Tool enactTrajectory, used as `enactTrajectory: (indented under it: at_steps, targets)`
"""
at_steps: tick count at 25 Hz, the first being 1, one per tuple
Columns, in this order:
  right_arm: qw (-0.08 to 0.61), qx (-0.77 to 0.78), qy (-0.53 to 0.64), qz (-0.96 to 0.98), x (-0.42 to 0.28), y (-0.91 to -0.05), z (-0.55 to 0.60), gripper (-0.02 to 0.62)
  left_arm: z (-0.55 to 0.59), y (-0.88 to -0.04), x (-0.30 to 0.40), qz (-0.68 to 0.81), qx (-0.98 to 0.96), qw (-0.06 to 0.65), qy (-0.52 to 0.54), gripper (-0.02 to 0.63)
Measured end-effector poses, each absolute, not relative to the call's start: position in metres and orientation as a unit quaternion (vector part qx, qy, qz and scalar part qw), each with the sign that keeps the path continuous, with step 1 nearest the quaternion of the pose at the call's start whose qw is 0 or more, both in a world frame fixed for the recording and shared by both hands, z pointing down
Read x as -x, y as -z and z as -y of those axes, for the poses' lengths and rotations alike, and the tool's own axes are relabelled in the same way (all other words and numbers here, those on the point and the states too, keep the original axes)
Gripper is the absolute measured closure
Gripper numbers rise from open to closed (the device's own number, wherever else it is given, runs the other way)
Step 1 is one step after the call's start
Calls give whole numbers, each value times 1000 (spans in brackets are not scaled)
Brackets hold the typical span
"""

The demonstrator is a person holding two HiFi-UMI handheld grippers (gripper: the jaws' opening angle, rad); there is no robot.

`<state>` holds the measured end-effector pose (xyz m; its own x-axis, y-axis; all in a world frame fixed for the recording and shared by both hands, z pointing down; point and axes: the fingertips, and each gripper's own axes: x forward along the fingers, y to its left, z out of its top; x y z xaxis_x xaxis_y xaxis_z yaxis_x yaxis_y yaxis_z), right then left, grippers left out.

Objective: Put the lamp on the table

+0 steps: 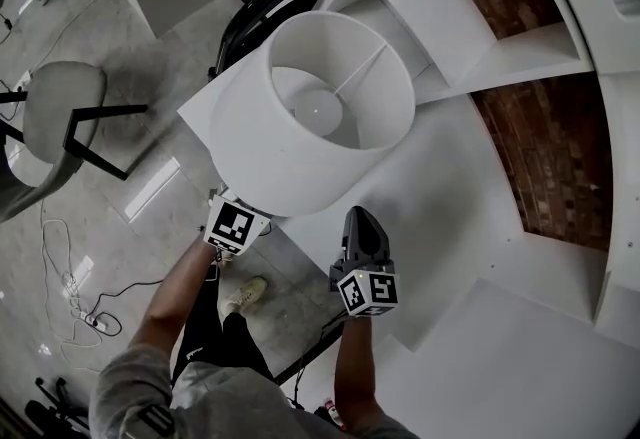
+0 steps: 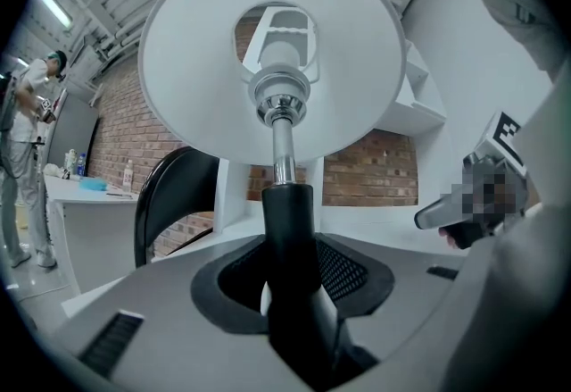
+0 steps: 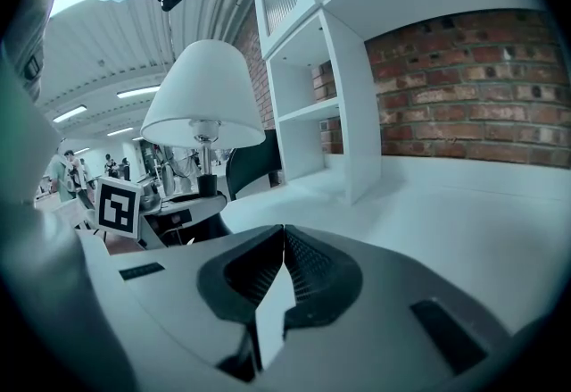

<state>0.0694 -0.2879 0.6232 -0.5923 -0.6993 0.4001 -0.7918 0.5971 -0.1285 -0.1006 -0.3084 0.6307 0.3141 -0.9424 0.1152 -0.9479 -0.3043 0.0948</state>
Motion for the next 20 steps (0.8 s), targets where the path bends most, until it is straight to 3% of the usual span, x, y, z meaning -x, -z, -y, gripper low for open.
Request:
enactTrajectory:
  at_steps: [12, 16, 20]
  targets:
    - [167, -419, -149, 880, -77, -633, 278, 572, 302, -630, 99, 586, -810, 30, -17, 451]
    - [167, -417, -145, 882, -77, -634, 274, 572, 285, -658, 90, 546, -826, 77, -117, 453]
    - [167, -417, -138, 883, -78, -633, 270, 572, 279, -665, 87, 535, -828, 90, -139, 454]
